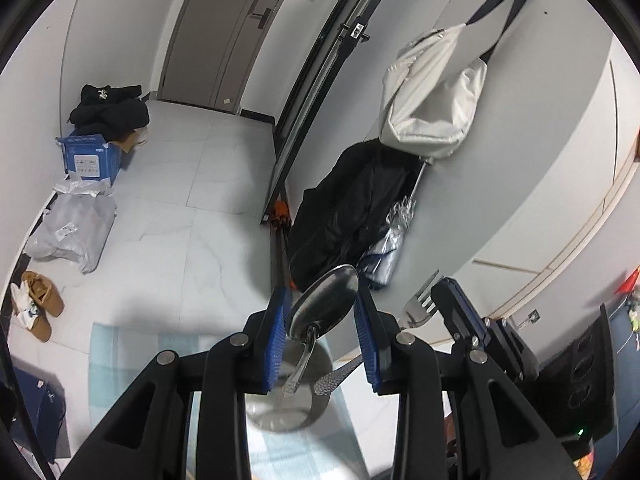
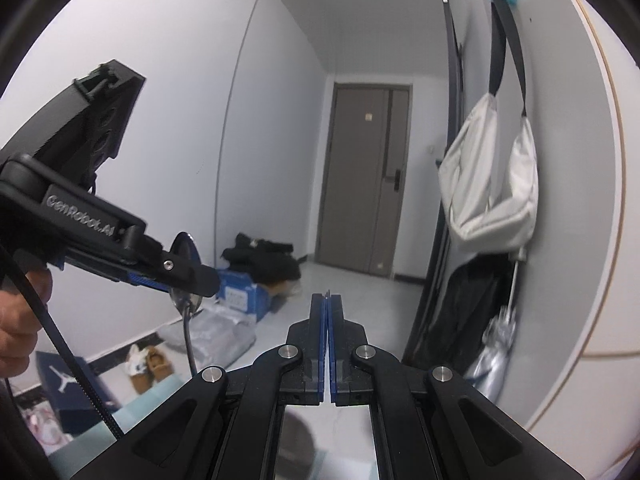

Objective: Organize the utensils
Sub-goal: 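Carry the spoon and fork over the white utensil holder with both tools, then open both tools to drop the spoon and fork into the holder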

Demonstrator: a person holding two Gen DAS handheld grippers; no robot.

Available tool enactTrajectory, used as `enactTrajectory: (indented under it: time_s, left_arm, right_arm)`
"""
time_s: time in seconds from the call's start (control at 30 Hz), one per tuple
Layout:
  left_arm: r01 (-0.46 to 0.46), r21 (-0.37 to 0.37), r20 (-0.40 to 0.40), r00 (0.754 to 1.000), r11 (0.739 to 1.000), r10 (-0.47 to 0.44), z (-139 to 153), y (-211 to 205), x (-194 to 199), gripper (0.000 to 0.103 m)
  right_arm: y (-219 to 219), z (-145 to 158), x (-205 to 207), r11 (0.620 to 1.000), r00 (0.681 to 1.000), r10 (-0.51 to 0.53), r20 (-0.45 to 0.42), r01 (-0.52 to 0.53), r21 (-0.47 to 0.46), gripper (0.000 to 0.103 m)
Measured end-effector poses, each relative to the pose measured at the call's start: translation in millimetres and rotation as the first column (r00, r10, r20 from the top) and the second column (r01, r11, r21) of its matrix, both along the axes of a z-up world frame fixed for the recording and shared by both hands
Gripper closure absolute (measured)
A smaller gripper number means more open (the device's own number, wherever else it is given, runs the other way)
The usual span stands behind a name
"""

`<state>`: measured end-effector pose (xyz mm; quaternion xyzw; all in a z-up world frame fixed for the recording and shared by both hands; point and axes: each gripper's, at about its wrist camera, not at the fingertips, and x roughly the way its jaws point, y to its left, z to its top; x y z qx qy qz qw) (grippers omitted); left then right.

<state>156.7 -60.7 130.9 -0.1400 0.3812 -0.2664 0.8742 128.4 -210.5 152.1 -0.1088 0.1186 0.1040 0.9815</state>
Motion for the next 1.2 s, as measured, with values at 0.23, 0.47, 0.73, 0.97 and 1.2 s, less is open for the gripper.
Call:
enactTrajectory:
  time_s: [0.23,0.47,0.73,0.97,1.2]
  left_arm:
    - [0.013,0.011,-0.034,0.999,1.0,-0.012,-18,-8,24,0.075]
    - [0.045,0.028,-0.071,0.997,0.999,-0.043,-37,-15,37,0.075]
    - [0.092,0.02,-0.118,0.989,0.996,-0.089,-54,-20,47,0.075]
    - [0.12,0.058,-0.142,0.984,0.991,-0.111,-63,-26,44,0.075]
    - [0.116,0.043,-0.133,0.985,0.992,-0.109,-59,-18,38,0.07]
  right_arm:
    - [-5,-14,30,1.0,1.0,0.007,0.017,-0.007,-0.025,0.102]
    - [-5,-35,42,0.999,0.999,0.038,0.0,-0.038,-0.038,0.102]
    - [-7,-55,44,0.997,0.996,0.074,-0.047,-0.076,-0.023,0.102]
    - [-6,-70,42,0.994,0.988,0.108,-0.106,-0.108,0.005,0.102]
    - [-9,-90,43,0.989,0.966,0.138,-0.216,-0.122,0.086,0.099]
